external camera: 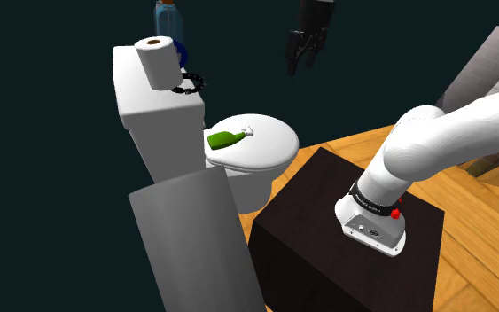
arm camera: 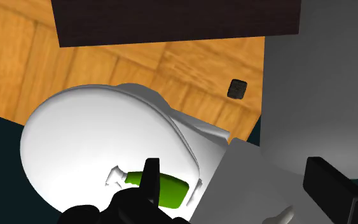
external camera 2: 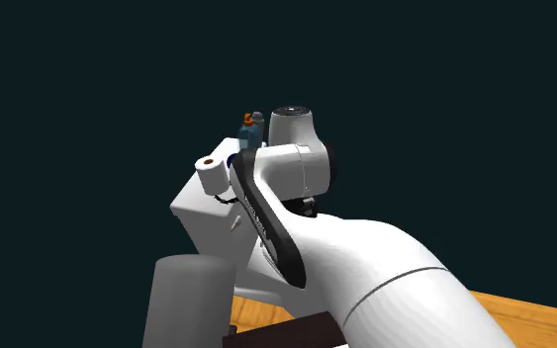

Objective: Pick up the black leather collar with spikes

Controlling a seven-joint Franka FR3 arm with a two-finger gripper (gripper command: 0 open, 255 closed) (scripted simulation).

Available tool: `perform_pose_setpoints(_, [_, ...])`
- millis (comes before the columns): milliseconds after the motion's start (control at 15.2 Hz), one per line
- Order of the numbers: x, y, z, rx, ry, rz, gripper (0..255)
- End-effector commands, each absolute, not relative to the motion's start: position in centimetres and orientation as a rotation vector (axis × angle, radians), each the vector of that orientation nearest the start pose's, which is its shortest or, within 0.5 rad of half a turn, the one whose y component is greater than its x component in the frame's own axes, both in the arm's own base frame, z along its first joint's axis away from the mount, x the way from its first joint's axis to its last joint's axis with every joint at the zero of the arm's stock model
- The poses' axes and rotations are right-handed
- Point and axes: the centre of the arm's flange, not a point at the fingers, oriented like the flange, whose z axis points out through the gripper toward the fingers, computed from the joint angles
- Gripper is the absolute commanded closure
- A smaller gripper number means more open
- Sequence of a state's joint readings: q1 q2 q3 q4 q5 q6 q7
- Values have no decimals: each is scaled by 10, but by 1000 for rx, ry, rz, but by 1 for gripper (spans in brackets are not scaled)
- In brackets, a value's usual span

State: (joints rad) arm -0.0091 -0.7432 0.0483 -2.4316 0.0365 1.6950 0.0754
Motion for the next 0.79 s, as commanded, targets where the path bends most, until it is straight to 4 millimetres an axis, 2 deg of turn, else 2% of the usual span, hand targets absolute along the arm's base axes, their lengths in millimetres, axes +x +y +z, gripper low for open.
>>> perform_pose_setpoints(0, [326,19,552,-3137,84,-9,0])
perform_pose_setpoints(726, [451,62,513,-3047,334,-40,0])
